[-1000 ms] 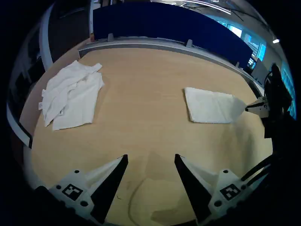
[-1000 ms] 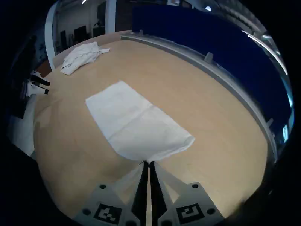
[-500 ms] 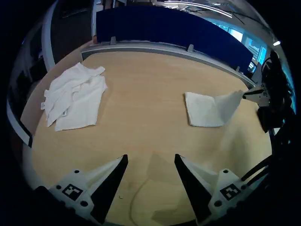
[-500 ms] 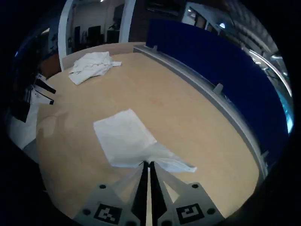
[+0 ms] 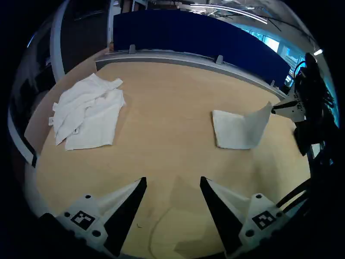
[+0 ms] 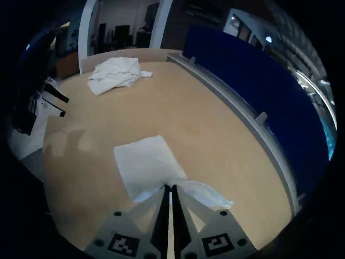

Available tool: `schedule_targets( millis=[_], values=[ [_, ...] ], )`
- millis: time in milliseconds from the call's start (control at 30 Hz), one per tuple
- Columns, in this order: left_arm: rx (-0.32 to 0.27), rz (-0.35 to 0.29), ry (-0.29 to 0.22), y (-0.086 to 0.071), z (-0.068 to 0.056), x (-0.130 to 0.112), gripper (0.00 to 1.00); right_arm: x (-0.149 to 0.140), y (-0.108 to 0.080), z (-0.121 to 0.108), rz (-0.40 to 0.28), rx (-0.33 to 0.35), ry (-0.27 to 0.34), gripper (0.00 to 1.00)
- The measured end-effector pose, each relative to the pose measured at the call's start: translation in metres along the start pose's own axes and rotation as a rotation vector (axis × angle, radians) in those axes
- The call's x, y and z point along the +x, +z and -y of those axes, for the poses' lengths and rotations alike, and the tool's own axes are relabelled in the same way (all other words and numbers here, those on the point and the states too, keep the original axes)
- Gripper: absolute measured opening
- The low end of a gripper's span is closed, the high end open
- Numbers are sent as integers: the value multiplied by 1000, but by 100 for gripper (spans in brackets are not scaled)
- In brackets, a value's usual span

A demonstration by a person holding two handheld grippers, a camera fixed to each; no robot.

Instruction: Fold towel

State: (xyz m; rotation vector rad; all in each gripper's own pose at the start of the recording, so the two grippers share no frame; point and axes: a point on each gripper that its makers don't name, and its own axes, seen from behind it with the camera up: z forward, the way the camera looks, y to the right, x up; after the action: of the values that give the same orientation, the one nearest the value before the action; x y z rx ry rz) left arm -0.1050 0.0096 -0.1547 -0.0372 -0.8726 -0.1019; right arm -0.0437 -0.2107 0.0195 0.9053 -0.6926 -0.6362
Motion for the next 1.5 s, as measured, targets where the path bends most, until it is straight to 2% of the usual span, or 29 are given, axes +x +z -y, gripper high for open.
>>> schedule_targets(
  millis=[300, 567, 867, 1067, 1267, 1400, 1433, 1500],
  values=[
    [11, -19, -22, -9, 4, 0, 92, 23, 29, 24, 7, 69, -82, 3],
    [21, -40, -59, -17, 6, 0, 92, 34, 67, 54, 28, 141, -128, 3],
    [25, -35, -83, -20, 6, -10, 92, 24, 115, 91, 73, 211, -116, 4],
    [32, -30, -85, -20, 9, -14, 92, 20, 124, 95, 84, 224, -107, 7],
    [26, -30, -92, -17, 8, -13, 92, 23, 125, 94, 73, 230, -101, 26],
    [23, -26, -80, -14, 6, -12, 92, 23, 122, 92, 64, 234, -93, 57],
    [23, -24, -76, -13, 6, -12, 92, 23, 121, 92, 62, 237, -91, 63],
    [22, -23, -72, -11, 6, -12, 92, 22, 119, 92, 58, 239, -88, 68]
  ],
)
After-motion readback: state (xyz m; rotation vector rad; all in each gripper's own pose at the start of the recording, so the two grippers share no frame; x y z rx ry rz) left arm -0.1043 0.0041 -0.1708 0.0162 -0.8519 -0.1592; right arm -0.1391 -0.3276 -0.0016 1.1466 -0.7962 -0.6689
